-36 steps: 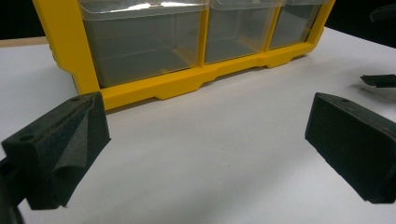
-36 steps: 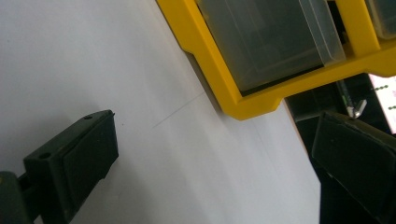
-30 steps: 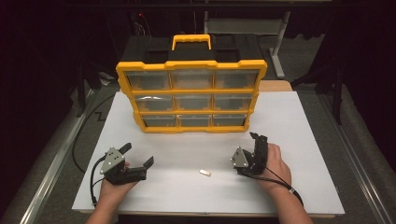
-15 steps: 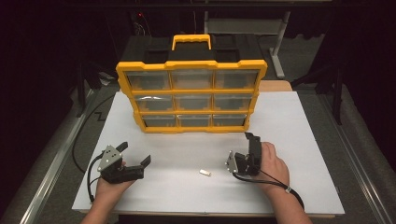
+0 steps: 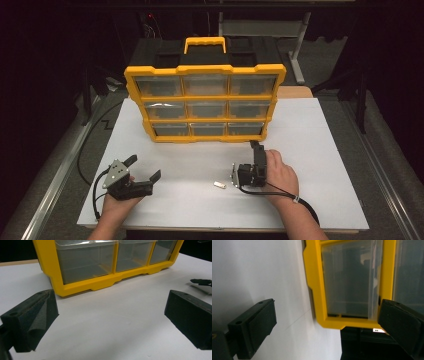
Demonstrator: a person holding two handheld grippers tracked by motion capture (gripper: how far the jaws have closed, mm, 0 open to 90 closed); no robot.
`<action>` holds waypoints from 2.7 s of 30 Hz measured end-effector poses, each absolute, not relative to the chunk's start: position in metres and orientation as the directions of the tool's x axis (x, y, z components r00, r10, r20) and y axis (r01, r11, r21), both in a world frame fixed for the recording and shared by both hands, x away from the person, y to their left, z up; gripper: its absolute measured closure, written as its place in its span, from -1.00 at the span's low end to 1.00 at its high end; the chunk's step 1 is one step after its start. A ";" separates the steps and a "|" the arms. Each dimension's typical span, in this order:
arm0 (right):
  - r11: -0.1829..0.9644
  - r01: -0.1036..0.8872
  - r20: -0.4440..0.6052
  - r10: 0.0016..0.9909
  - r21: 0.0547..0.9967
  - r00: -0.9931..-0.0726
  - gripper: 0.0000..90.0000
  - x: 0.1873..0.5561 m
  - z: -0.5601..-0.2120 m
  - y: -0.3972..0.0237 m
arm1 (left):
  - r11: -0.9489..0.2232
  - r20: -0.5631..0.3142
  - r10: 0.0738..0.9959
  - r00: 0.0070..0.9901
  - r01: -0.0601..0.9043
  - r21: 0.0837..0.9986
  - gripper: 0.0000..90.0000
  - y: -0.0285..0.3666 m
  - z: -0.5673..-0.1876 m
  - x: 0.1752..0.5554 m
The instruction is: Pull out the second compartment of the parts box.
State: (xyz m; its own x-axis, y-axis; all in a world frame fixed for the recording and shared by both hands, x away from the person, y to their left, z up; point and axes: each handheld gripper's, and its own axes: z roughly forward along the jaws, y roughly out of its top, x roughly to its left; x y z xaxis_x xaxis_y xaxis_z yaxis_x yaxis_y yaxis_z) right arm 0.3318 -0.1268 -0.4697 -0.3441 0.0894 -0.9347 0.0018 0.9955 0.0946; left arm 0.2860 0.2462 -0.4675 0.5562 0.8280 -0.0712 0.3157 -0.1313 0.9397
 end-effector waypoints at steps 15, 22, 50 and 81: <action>0.994 0.002 -0.962 0.109 0.112 -0.250 -0.67 0.339 -0.454 -0.101 | -0.124 -0.070 0.808 0.585 0.286 0.950 -0.99 0.240 -0.469 0.287; 0.993 -0.021 -0.971 0.107 0.114 -0.216 -0.61 0.341 -0.441 -0.093 | -0.115 -0.080 0.799 0.596 0.282 0.953 -0.99 0.239 -0.470 0.287; 0.984 -0.104 -0.989 0.138 0.143 -0.054 -0.29 0.347 -0.359 -0.057 | -0.141 -0.049 0.791 0.610 0.260 0.955 -0.99 0.237 -0.468 0.284; 0.989 -0.107 -0.992 0.110 0.103 0.054 0.38 0.369 -0.289 -0.016 | -0.149 -0.052 0.781 0.622 0.266 0.952 -0.99 0.233 -0.468 0.286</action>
State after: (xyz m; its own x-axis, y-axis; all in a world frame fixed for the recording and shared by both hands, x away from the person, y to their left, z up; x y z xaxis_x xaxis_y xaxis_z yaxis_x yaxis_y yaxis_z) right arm 0.3693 -0.0158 -0.2888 0.0541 0.1097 -0.9925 -0.1074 0.9888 0.1035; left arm 0.2856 0.2332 -0.4680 0.6218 0.7815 -0.0515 0.2665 -0.1493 0.9522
